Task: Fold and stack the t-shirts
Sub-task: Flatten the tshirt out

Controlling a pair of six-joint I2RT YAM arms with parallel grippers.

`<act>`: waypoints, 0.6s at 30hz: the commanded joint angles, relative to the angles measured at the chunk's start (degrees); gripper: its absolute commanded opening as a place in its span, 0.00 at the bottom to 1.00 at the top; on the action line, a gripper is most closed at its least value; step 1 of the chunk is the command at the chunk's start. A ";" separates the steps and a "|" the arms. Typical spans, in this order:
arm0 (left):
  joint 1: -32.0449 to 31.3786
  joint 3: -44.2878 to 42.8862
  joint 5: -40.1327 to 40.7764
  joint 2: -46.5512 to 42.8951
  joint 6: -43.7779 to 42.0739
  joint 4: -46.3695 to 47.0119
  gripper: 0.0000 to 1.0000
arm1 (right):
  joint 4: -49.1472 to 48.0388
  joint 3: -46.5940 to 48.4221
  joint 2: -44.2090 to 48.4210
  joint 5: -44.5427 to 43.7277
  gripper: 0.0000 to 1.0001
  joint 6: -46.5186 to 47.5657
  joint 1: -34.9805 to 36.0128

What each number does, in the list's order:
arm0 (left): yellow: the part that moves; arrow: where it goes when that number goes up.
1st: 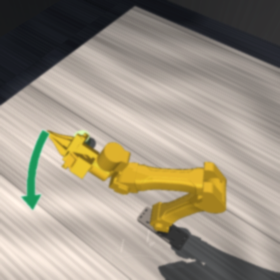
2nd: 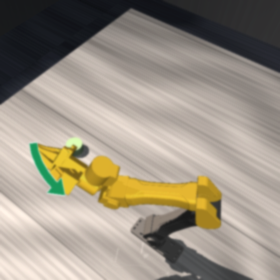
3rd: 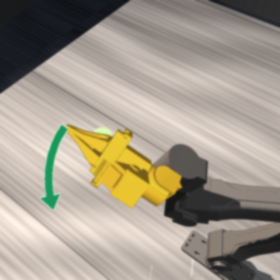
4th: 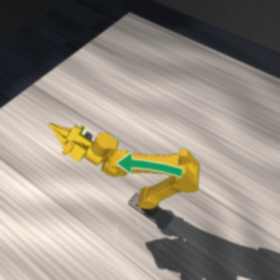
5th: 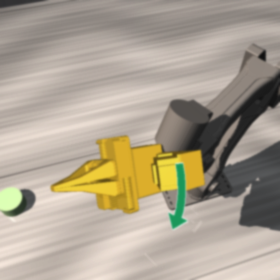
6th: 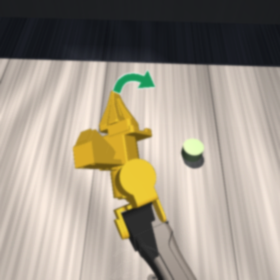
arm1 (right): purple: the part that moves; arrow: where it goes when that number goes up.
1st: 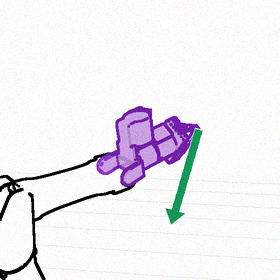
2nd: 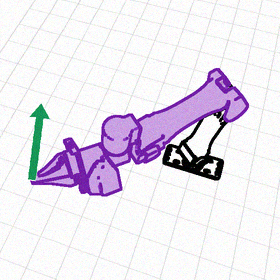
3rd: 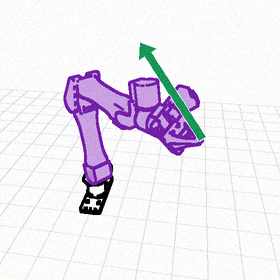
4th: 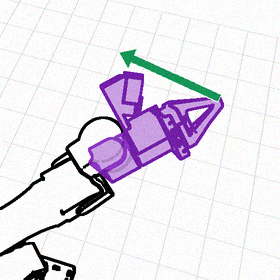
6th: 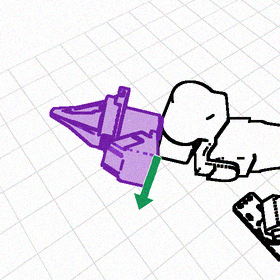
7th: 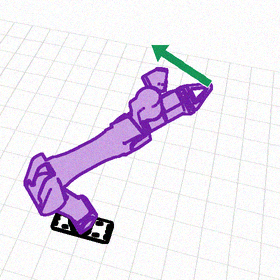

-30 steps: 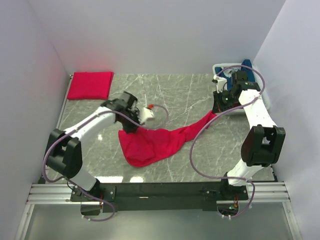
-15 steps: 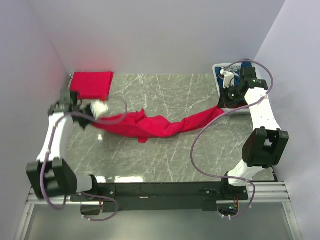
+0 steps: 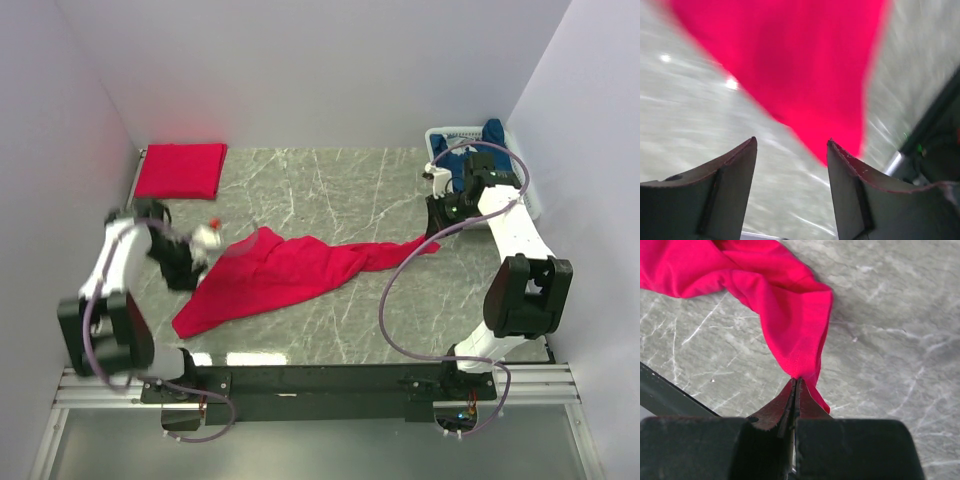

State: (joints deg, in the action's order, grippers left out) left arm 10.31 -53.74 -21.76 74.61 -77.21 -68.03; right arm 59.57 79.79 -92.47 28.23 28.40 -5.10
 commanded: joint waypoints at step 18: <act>-16.80 -41.01 -11.21 41.84 54.97 25.05 0.64 | 0.28 1.42 0.62 0.42 0.00 0.34 1.15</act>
State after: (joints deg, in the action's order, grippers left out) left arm -5.78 -92.23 -35.88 115.13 -28.56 -46.59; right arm 59.64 79.81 -92.49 28.51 28.40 -3.99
